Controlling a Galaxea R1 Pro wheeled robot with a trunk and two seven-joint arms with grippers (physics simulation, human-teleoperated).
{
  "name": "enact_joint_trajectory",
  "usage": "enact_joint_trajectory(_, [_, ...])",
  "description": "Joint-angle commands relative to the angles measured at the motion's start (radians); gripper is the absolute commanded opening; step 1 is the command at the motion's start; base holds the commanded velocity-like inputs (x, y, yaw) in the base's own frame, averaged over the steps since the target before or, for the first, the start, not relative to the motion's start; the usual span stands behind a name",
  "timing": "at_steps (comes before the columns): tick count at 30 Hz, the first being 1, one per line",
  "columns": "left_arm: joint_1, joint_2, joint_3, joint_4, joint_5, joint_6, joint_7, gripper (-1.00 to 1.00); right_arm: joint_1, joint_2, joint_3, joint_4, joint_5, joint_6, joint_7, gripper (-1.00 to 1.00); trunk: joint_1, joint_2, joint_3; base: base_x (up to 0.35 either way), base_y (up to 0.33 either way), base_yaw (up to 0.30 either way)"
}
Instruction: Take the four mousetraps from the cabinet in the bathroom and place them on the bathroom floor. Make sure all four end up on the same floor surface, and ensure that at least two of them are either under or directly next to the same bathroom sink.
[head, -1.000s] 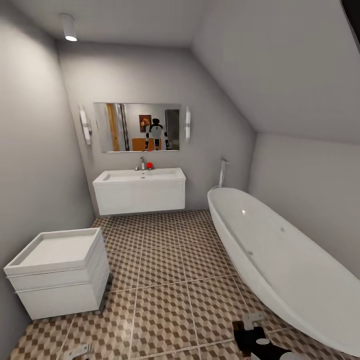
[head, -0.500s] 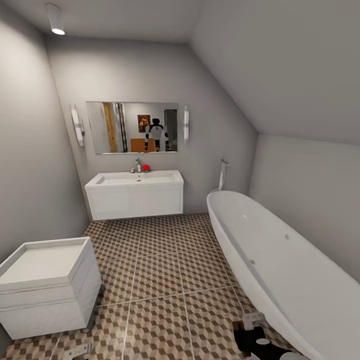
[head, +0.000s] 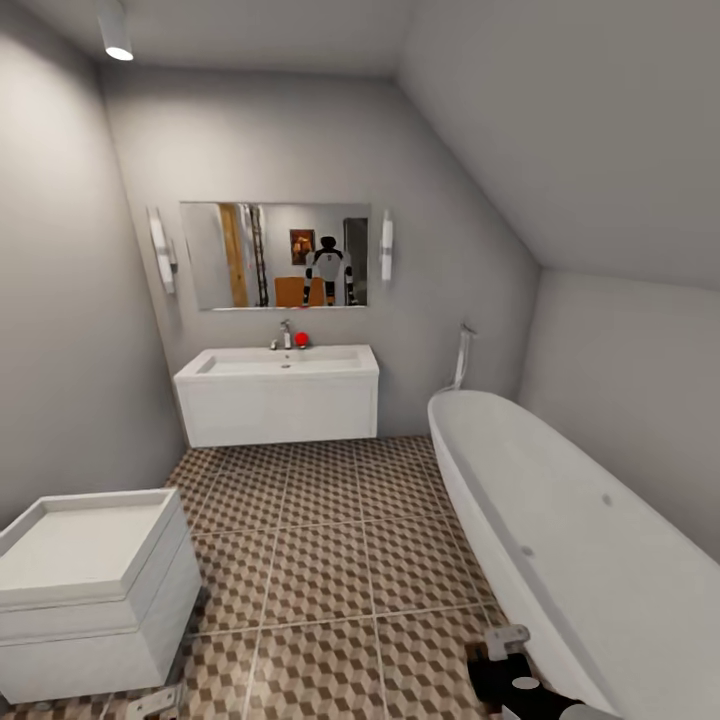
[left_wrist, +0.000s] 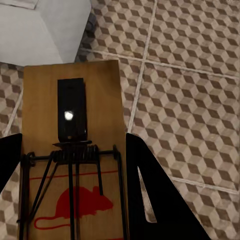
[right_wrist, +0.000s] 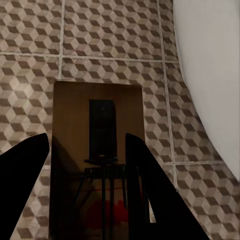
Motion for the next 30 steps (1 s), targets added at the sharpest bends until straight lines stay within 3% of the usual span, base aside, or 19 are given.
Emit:
enact_joint_trajectory(1, [-0.002, 0.0, -0.009, 0.004, 0.007, -0.005, -0.005, -1.0, -0.002, 0.0, -0.008, 0.005, 0.009, -0.008, -0.003, -1.0, 0.001, -0.002, -0.002, 0.332, -0.005, 0.004])
enact_joint_trajectory(30, [-0.002, 0.0, -0.009, 0.004, 0.007, -0.004, -0.005, -1.0, -0.002, 0.0, -0.008, 0.005, 0.009, -0.008, -0.003, -1.0, 0.001, -0.002, -0.002, 0.332, 0.0, 0.037])
